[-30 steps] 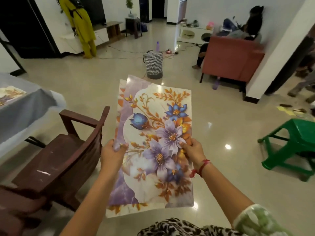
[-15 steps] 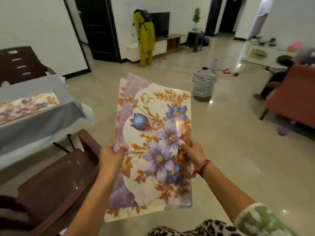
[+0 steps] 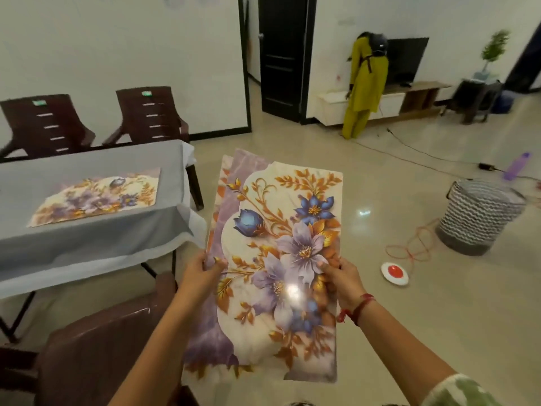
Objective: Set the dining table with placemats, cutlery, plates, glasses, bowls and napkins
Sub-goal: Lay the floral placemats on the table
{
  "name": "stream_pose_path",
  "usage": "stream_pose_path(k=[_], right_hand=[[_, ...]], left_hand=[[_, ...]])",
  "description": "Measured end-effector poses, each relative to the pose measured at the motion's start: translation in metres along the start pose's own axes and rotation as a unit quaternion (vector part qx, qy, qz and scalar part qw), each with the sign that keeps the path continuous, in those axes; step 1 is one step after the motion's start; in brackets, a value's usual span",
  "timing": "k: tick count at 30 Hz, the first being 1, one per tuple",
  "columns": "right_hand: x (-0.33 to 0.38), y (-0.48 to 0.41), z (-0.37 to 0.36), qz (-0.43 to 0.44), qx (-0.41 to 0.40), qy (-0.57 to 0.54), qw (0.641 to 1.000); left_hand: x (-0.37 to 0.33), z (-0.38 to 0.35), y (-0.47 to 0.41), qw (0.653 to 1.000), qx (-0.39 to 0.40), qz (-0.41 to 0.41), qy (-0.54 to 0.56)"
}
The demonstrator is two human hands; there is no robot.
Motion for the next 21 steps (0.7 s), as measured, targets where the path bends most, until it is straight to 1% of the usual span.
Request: stream_pose_path(k=[2,5,9,11,14,17,19,20,21], right_hand=[[0.031,-0.051,-0.004,0.018,-0.004,-0.001,1.000],[0.061,-0.134,-0.012,0.028,-0.009,0.009,1.000],[0.079,-0.247,-0.028,0.017,0.032,0.023,0.999],[0.087,-0.298,-0.035,0.011,0.052,0.026,0.998],[0.107,-0.392,-0.042,0.028,0.080,0.072,0.994],[0.143,-0.484,-0.054,0.053,0.101,0.113,0.987],[0.173,-0.541,-0.070,0.076,0.114,0.120,0.983],[0.185,-0.565,-0.080,0.075,0.121,0.115,0.983],[0.195,-0.586,-0.091,0.055,0.131,0.101,0.985]], left_hand=[[-0.019,-0.014,-0.048,1.000,0.000,-0.001,-0.004],[-0.036,-0.039,-0.119,0.999,-0.021,0.046,0.020],[-0.045,-0.073,-0.215,0.993,-0.073,0.083,0.047],[-0.047,-0.090,-0.255,0.992,-0.088,0.082,0.047],[-0.047,-0.116,-0.324,0.986,-0.134,0.079,0.068],[-0.072,-0.132,-0.376,0.979,-0.159,0.067,0.107],[-0.085,-0.131,-0.411,0.969,-0.210,0.044,0.120],[-0.088,-0.126,-0.426,0.962,-0.242,0.033,0.124],[-0.090,-0.120,-0.440,0.954,-0.271,0.026,0.124]])
Point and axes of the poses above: each hand's wrist, its own y-axis away from the middle knuckle, its own z-axis out of the back of the hand, x = y × z, the point moved 2 cm from there along -y, towards the middle knuckle
